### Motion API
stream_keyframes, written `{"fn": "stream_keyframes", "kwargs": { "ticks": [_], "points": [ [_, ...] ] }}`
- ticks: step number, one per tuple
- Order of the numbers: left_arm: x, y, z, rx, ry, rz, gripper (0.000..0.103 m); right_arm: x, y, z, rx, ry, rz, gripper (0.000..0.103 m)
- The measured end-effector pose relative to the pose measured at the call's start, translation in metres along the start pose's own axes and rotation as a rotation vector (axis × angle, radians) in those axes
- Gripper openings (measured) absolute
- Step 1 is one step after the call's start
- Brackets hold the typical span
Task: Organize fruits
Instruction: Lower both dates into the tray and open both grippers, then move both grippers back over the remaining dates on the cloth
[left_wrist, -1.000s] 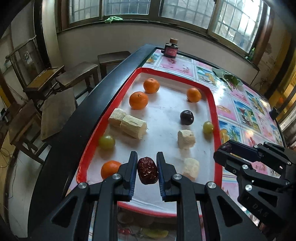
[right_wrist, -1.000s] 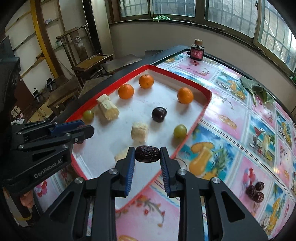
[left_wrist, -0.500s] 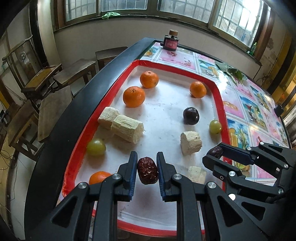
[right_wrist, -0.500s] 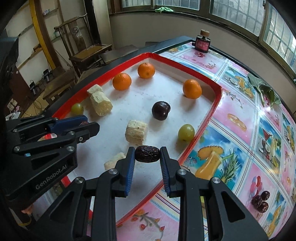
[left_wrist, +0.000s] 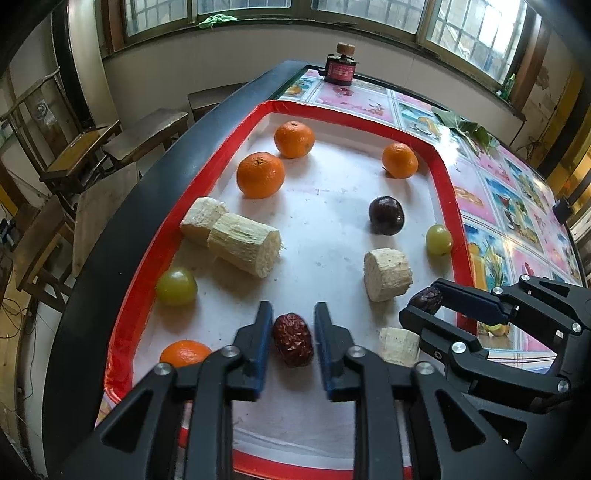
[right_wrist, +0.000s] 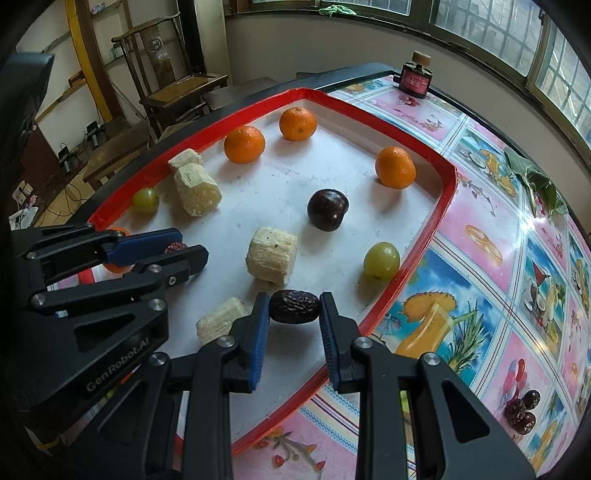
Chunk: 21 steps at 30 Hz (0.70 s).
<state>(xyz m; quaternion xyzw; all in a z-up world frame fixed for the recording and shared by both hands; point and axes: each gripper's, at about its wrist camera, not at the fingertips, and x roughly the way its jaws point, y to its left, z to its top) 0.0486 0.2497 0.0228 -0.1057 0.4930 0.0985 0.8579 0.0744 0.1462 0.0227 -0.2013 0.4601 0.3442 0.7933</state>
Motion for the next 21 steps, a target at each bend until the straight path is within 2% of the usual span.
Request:
{"fn": "stream_keyframes", "kwargs": {
  "ticks": [6, 10, 13, 18, 21],
  "points": [
    [0.0, 0.001, 0.001, 0.009, -0.004, 0.076, 0.053, 0.002, -0.002, -0.001, -0.004, 0.01, -0.018, 0.029],
    [-0.001, 0.005, 0.002, 0.008, 0.0, 0.125, 0.075, 0.002, -0.003, 0.0, -0.01, 0.011, -0.035, 0.029],
    [-0.007, 0.009, 0.002, -0.002, -0.018, 0.142, 0.078, -0.002, -0.002, 0.0, -0.008, 0.008, -0.048, 0.03],
    [-0.015, 0.014, 0.003, -0.001, -0.033, 0.196, 0.081, -0.016, 0.002, 0.0, -0.024, -0.028, -0.087, 0.058],
    [-0.019, 0.017, 0.001, -0.004, -0.033, 0.206, 0.081, -0.025, 0.003, -0.001, -0.018, -0.048, -0.09, 0.06]
  ]
}}
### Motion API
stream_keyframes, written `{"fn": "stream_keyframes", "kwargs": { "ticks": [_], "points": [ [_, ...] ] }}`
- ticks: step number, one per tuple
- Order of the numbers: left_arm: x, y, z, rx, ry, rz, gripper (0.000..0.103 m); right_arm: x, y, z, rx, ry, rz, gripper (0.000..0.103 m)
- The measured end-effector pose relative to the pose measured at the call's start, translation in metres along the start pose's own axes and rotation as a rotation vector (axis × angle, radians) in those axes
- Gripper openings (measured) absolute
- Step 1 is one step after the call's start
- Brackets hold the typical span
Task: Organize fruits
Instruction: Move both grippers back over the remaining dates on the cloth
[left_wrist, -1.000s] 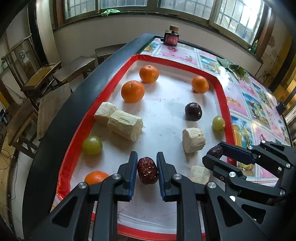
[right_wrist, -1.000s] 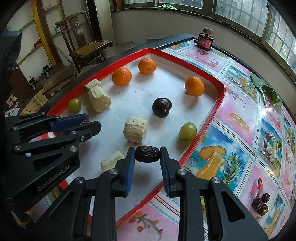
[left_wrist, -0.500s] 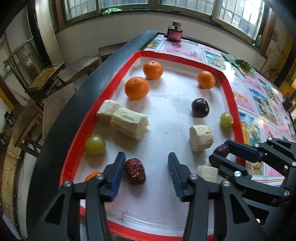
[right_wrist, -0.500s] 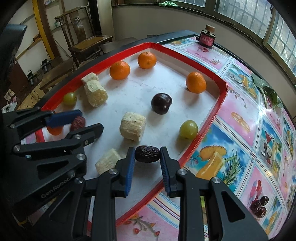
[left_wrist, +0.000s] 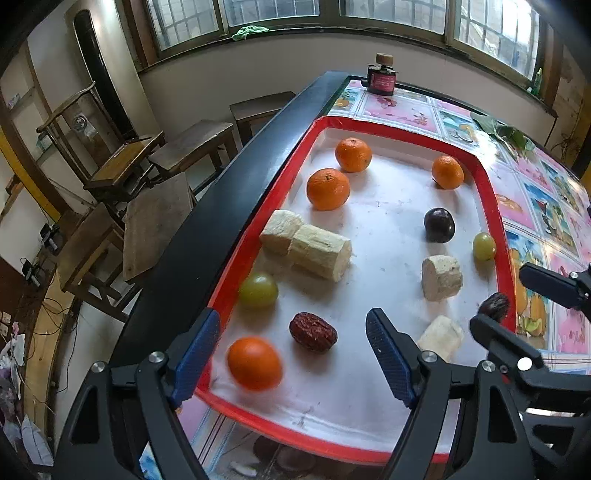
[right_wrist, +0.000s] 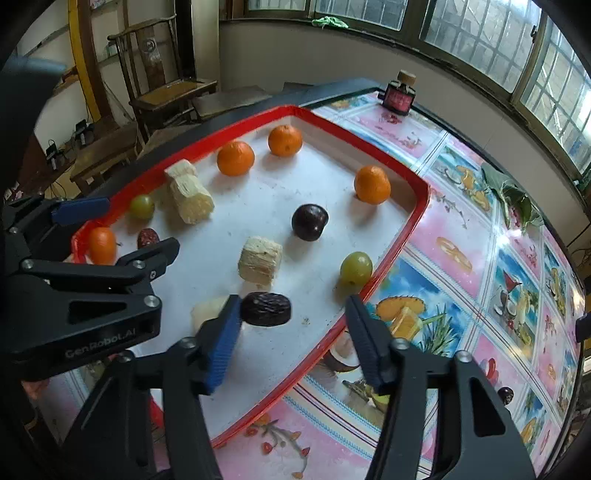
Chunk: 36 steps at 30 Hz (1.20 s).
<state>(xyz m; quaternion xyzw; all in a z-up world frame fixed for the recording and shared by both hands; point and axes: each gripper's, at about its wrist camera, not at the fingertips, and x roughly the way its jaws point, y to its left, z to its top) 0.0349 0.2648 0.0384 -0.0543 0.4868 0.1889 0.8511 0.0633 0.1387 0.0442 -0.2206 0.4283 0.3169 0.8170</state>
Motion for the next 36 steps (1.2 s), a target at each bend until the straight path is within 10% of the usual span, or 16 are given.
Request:
{"fn": "stream_keyframes", "kwargs": {
  "ticks": [16, 36],
  "points": [
    [-0.026, -0.028, -0.016, -0.015, -0.03, 0.019, 0.081, -0.048, -0.035, -0.049, 0.166, -0.033, 0.049, 0.061],
    [-0.069, -0.211, -0.043, 0.312, -0.058, -0.212, 0.081, -0.068, -0.206, -0.166, 0.469, -0.004, -0.048, 0.062]
  ]
}}
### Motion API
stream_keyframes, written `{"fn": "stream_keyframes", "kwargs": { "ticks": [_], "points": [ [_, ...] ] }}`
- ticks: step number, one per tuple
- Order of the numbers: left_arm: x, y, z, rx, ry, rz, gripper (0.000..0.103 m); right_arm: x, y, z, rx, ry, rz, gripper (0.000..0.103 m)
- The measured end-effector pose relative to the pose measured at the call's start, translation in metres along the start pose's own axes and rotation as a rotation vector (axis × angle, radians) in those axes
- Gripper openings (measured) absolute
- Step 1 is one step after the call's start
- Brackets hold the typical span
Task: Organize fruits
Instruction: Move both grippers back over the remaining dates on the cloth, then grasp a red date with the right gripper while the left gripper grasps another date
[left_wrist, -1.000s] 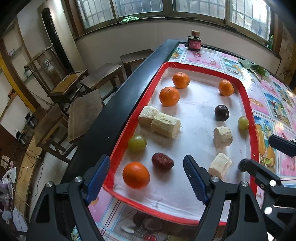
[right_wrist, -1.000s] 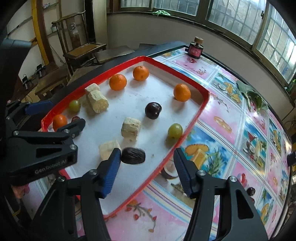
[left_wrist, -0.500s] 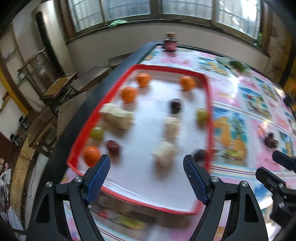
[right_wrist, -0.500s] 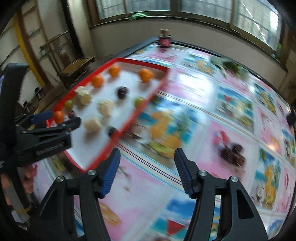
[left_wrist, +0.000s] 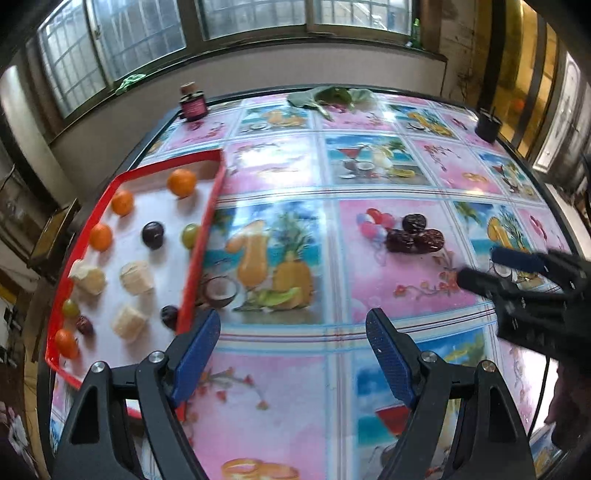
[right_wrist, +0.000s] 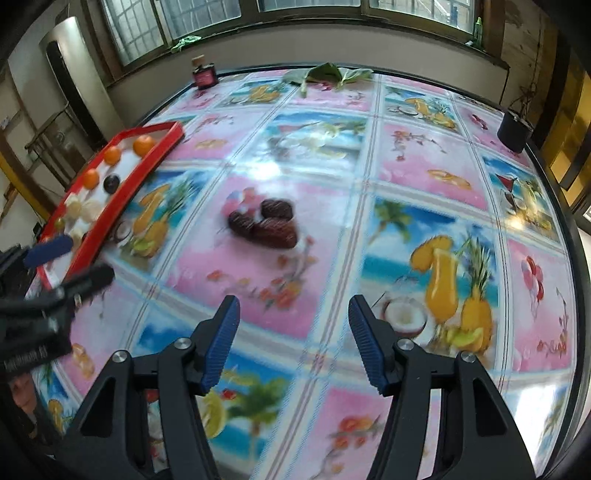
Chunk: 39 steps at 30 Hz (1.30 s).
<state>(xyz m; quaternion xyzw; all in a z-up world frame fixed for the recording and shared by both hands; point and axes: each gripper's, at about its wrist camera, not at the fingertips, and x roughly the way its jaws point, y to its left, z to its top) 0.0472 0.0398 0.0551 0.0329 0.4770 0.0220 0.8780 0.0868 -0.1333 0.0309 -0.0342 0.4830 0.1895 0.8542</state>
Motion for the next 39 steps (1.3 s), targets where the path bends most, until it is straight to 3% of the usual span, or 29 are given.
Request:
{"fn": "stream_keyframes", "kwargs": {
  "ticks": [8, 14, 16, 17, 20, 32, 35, 36, 39],
  "points": [
    [0.006, -0.006, 0.008, 0.053, -0.007, 0.008, 0.081, 0.032, 0.003, 0.025, -0.073, 0.013, 0.118, 0.062],
    [0.015, -0.011, 0.016, 0.066, -0.004, 0.014, 0.081, 0.042, 0.01, 0.03, -0.159, -0.005, 0.093, 0.062],
    [0.02, -0.013, 0.02, 0.064, -0.002, 0.019, 0.081, 0.041, 0.013, 0.03, -0.205, -0.01, 0.096, 0.037],
    [0.022, -0.014, 0.023, 0.064, -0.001, 0.021, 0.081, 0.042, 0.015, 0.031, -0.228, -0.007, 0.086, 0.032],
    [0.027, -0.02, 0.029, 0.061, -0.005, 0.005, 0.081, 0.039, 0.017, 0.027, -0.275, -0.012, 0.047, 0.032],
    [0.06, -0.058, 0.049, 0.068, 0.018, -0.129, 0.081, 0.011, -0.043, -0.004, -0.132, -0.002, 0.047, 0.032],
    [0.066, -0.06, 0.05, 0.057, 0.028, -0.127, 0.072, 0.01, -0.046, -0.005, -0.121, -0.005, 0.053, 0.032],
    [0.068, -0.06, 0.05, 0.05, 0.036, -0.132, 0.057, 0.01, -0.046, -0.006, -0.124, -0.007, 0.052, 0.032],
    [0.069, -0.056, 0.049, 0.035, 0.038, -0.142, 0.038, 0.01, -0.045, -0.006, -0.125, -0.013, 0.047, 0.032]
  ]
}}
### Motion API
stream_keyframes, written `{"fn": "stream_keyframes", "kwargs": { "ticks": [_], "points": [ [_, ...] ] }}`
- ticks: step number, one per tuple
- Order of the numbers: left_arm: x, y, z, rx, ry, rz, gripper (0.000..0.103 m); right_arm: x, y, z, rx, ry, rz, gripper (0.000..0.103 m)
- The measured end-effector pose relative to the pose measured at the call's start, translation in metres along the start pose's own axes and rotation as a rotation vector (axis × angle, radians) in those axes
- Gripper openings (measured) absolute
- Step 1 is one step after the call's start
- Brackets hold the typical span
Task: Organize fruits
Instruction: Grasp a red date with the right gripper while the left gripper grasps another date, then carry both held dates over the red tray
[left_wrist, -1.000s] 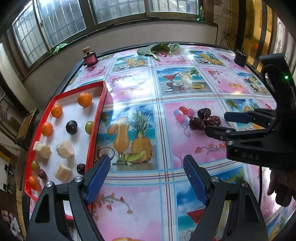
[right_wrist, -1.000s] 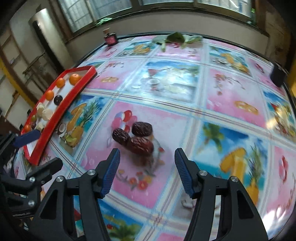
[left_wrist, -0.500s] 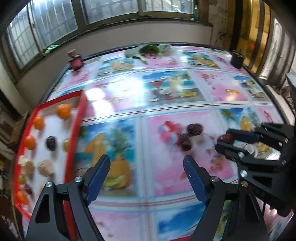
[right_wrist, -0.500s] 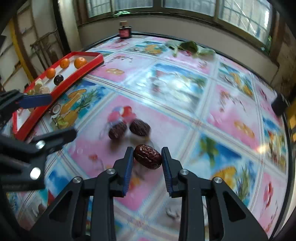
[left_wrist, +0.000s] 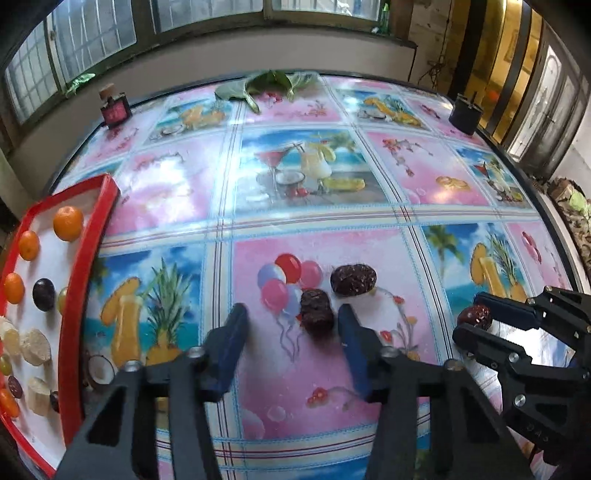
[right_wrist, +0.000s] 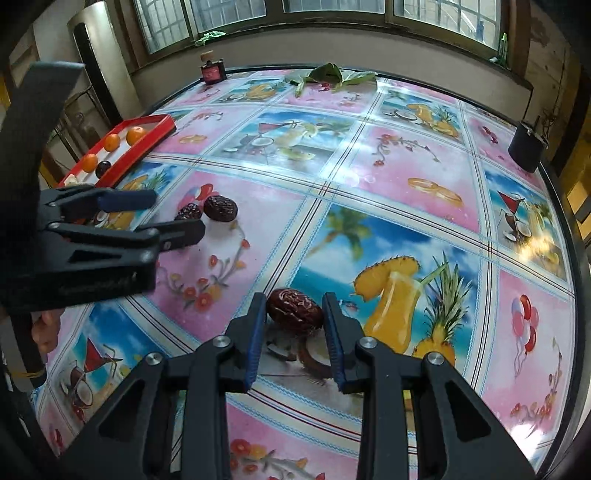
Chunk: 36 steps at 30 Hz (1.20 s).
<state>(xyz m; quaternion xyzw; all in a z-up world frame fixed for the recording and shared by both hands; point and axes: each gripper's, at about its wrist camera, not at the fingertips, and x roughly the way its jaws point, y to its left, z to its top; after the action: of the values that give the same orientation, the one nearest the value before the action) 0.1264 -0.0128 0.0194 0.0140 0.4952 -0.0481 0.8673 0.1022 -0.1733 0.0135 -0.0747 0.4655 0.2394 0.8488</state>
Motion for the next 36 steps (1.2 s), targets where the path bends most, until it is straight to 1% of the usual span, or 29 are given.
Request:
{"fn": "stream_keyframes", "kwargs": {
  "ticks": [1, 3, 8, 13, 18, 22, 26, 32, 36],
  "points": [
    [-0.001, 0.0, 0.0, 0.006, -0.007, 0.015, 0.03, 0.0, 0.0, 0.0, 0.002, -0.001, -0.002, 0.032],
    [-0.003, 0.0, -0.001, 0.0, -0.017, 0.016, 0.016, 0.0, 0.002, -0.001, 0.001, -0.005, -0.012, 0.032],
    [-0.008, 0.001, -0.012, -0.023, -0.019, 0.028, 0.016, -0.001, 0.006, -0.002, 0.012, -0.009, -0.035, 0.032],
    [-0.02, 0.008, -0.03, -0.066, -0.002, -0.008, 0.016, -0.008, 0.012, -0.009, 0.017, 0.001, -0.039, 0.032],
    [-0.037, 0.017, -0.06, -0.081, 0.008, -0.045, 0.016, -0.017, 0.023, -0.022, 0.012, 0.01, -0.043, 0.032],
    [-0.054, 0.022, -0.088, -0.061, -0.011, -0.036, 0.016, -0.024, 0.032, -0.036, 0.01, 0.019, -0.047, 0.032],
    [-0.069, 0.025, -0.113, -0.053, -0.032, -0.039, 0.016, -0.031, 0.042, -0.05, 0.032, 0.022, -0.031, 0.032],
    [-0.083, 0.028, -0.137, -0.03, -0.06, -0.057, 0.016, -0.037, 0.068, -0.064, 0.029, 0.021, -0.009, 0.032],
    [-0.089, 0.037, -0.145, -0.037, -0.077, -0.08, 0.016, -0.037, 0.087, -0.066, 0.016, 0.019, 0.005, 0.032]
  ]
}}
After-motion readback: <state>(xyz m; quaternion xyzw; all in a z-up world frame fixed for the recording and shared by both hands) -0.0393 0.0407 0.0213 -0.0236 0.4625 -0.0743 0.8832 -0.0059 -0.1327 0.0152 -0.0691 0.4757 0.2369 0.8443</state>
